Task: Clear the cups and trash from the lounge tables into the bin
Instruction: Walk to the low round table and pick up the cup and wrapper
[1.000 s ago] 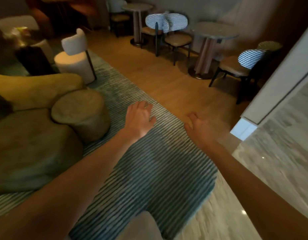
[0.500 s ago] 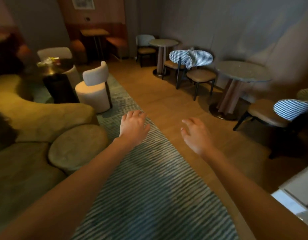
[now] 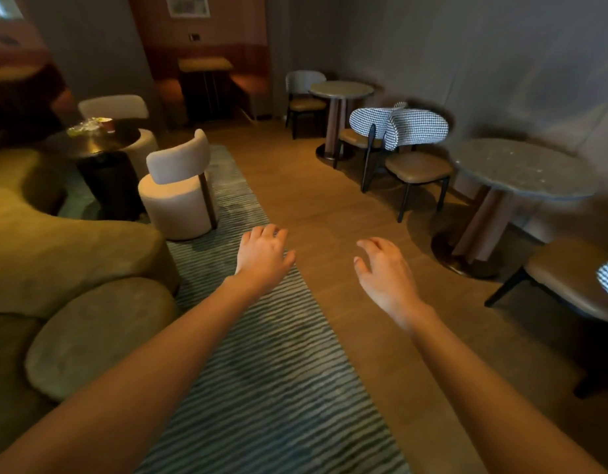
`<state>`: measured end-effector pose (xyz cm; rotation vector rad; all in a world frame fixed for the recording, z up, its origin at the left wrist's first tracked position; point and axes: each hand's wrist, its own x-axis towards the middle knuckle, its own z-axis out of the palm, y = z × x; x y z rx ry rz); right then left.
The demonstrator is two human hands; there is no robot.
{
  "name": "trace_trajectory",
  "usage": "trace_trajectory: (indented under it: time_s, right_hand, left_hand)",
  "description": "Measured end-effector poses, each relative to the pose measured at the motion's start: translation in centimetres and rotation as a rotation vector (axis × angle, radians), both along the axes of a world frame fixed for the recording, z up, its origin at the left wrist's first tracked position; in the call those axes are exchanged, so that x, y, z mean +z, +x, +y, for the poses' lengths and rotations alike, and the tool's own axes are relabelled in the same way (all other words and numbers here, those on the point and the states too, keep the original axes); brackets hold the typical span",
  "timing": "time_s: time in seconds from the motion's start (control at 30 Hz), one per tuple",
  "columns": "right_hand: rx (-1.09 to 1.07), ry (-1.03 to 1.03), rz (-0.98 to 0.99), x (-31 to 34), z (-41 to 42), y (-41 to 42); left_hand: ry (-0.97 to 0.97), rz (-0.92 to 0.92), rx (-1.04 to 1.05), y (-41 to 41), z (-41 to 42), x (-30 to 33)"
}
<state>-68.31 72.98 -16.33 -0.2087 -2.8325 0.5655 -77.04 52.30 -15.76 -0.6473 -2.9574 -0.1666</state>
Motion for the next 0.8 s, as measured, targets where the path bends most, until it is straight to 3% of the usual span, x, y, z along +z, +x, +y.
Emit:
trace_trajectory:
  time_s: [0.3, 0.8]
  right_hand:
    - [0.182, 0.033, -0.039, -0.5, 8.2, -17.8]
    - [0.295, 0.027, -0.16, -3.2, 11.6, -52.0]
  left_hand:
    - [-0.019, -0.006, 0.13, -14.8, 7.6, -0.2]
    - [-0.005, -0.112, 0.257, -45.9, 9.1, -3.9]
